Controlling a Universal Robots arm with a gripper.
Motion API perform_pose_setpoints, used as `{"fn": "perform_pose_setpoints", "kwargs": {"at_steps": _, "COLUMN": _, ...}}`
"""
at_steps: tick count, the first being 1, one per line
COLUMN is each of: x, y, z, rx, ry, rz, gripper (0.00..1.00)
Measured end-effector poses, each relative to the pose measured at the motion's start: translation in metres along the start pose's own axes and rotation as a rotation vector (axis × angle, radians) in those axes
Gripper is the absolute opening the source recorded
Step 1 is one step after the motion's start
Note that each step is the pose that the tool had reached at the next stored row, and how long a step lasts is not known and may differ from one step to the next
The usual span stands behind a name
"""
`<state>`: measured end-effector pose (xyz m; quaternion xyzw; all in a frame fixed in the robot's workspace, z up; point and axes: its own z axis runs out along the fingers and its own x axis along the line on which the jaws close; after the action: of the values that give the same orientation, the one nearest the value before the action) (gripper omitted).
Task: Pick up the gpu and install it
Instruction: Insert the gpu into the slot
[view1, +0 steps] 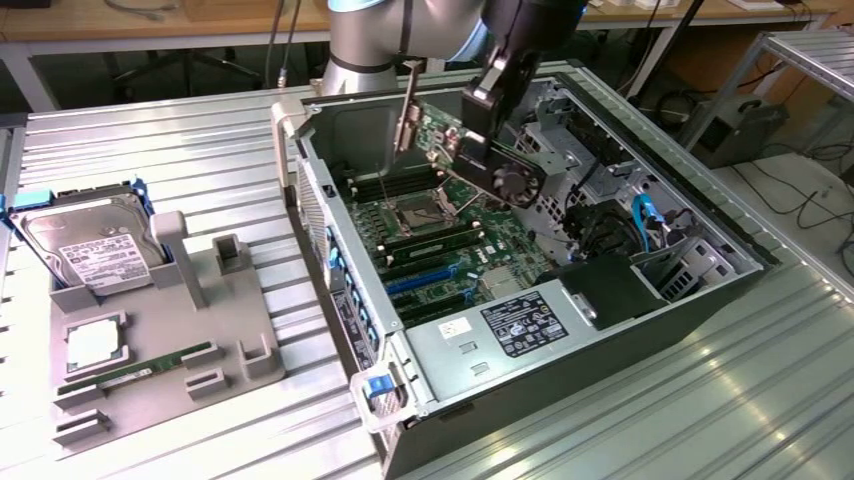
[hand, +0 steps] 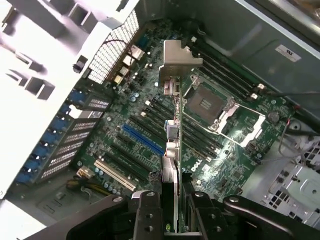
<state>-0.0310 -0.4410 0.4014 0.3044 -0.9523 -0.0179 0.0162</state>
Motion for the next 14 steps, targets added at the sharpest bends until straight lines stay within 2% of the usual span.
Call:
{"fn": "perform_pose_setpoints", "kwargs": {"at_steps": 3, "x": 0.0000, "y": 0.0000, "z": 0.0001, "rx": 0.0018, "ry": 0.0041, "rz": -0.093, "gripper": 0.26}}
{"fn": "perform_pose_setpoints", "kwargs": {"at_steps": 14, "x": -0.0001, "y": 0.0000, "z": 0.0009, "rx": 0.0066, "ry": 0.0149, "rz": -0.345, "gripper": 0.26}}
